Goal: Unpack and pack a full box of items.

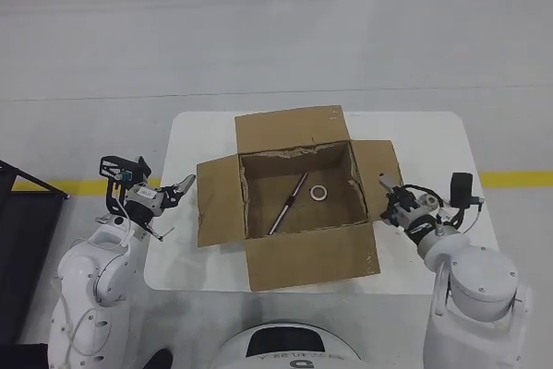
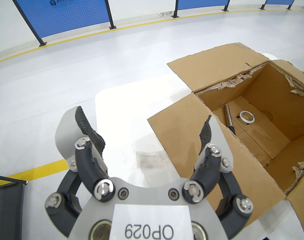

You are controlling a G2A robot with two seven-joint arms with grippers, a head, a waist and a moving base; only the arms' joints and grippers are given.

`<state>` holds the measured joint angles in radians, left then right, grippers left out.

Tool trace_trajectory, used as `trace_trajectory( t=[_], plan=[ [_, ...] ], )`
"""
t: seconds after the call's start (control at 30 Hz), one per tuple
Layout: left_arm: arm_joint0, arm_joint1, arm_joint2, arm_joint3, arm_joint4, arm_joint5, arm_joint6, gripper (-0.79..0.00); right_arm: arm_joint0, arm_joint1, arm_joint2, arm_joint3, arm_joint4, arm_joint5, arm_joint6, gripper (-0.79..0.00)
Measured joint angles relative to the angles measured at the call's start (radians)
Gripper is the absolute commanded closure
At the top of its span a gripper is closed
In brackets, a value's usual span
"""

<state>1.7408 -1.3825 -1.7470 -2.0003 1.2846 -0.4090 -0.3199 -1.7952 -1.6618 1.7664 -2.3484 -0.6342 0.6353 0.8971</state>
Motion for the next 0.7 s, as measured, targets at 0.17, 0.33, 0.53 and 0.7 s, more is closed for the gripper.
trace_trajectory(
  t=[0.17, 0.33, 0.53, 0.7],
  plan=[
    [0.0, 0.0, 0.0, 0.0, 0.0, 0.0, 0.0, -0.785, 0.023, 0.004, 0.047, 0.07, -0.044, 0.089, -0.113, -0.659],
    [0.0, 0.0, 0.0, 0.0, 0.0, 0.0, 0.0, -0.785, 0.118, 0.013, 0.104, 0.179, -0.159, 0.286, -0.221, -0.409],
    [0.0, 0.0, 0.0, 0.0, 0.0, 0.0, 0.0, -0.785, 0.232, 0.024, 0.084, 0.328, -0.327, 0.379, -0.371, -0.785],
    [0.0, 0.0, 0.0, 0.0, 0.0, 0.0, 0.0, -0.785, 0.24, 0.023, 0.073, 0.344, -0.363, 0.377, -0.38, -0.785]
  ],
)
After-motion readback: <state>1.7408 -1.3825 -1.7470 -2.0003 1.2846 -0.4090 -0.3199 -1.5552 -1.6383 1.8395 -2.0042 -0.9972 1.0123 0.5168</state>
